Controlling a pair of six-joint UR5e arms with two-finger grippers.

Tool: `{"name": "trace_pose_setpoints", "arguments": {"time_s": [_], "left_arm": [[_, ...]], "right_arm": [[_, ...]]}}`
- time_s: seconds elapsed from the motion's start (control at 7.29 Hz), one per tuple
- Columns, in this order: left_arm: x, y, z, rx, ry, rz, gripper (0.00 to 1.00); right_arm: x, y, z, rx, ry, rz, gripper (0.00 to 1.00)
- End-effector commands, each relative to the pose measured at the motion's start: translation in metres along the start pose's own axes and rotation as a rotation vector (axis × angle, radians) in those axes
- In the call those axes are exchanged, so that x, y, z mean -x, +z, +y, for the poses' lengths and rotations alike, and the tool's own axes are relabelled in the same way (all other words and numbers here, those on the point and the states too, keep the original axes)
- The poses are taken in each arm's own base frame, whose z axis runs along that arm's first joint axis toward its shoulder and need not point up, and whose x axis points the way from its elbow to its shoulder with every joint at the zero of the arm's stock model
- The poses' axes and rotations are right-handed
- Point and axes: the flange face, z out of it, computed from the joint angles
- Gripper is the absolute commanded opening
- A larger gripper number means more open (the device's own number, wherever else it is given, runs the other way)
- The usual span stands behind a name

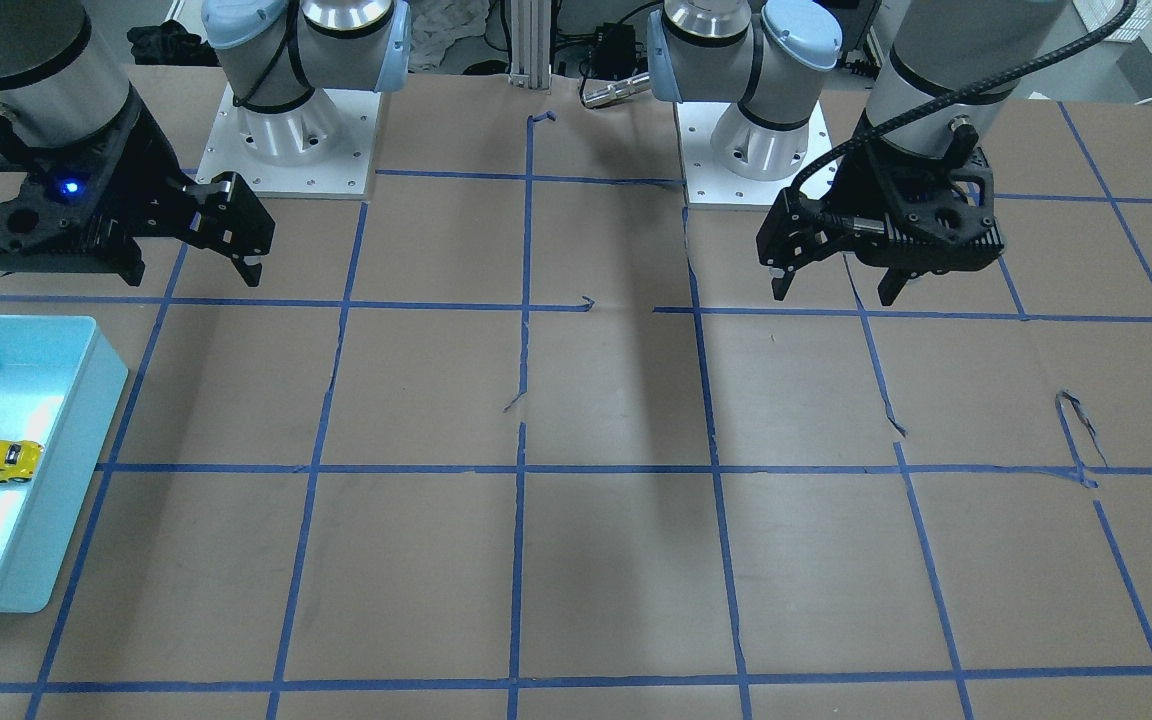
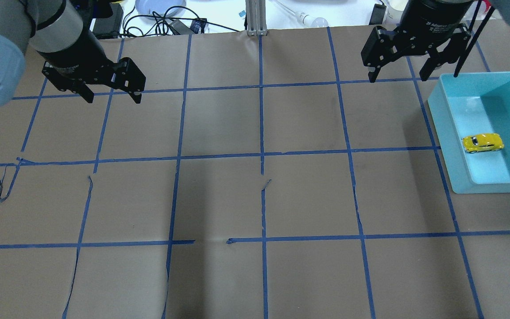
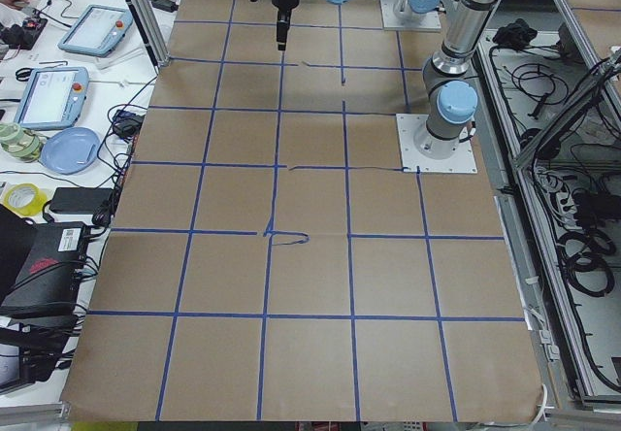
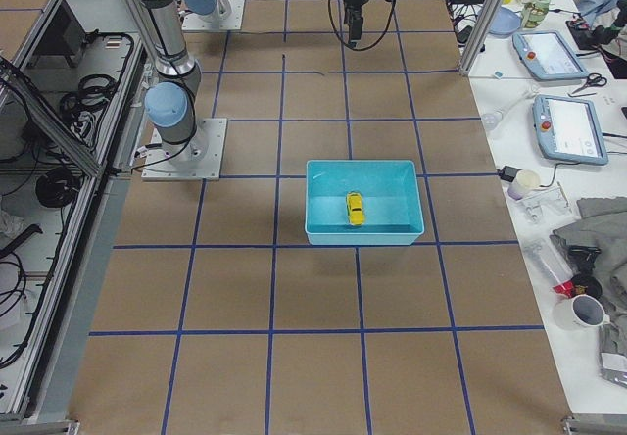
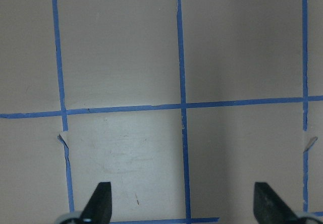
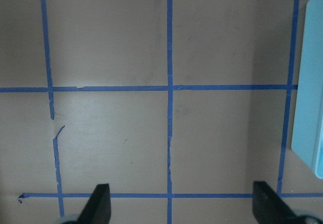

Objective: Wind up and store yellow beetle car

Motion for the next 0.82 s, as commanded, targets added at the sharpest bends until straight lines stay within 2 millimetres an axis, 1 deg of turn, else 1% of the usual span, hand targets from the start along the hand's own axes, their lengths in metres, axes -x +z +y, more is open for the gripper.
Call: {"name": "trace_pose_setpoints", "arguments": {"time_s": [0.0, 0.14, 0.69], "left_arm": [[-0.0016, -0.0018, 0.0026, 0.003, 0.001, 0.000, 1.00], [-0.0072, -0.0020, 0.0036, 0.003, 0.010, 0.003, 1.00], [-0.0054, 0.0003, 0.0057, 0.026, 0.009, 0.000, 1.00]], "right_arm": [[0.0022, -0.0013, 0.0011, -0.005, 0.025, 0.001, 1.00], [0.0022, 0.0009, 0.0008, 0.000, 0.025, 0.001, 1.00], [0.0015, -0.0006, 0.0012, -0.003, 0.022, 0.009, 1.00]]}}
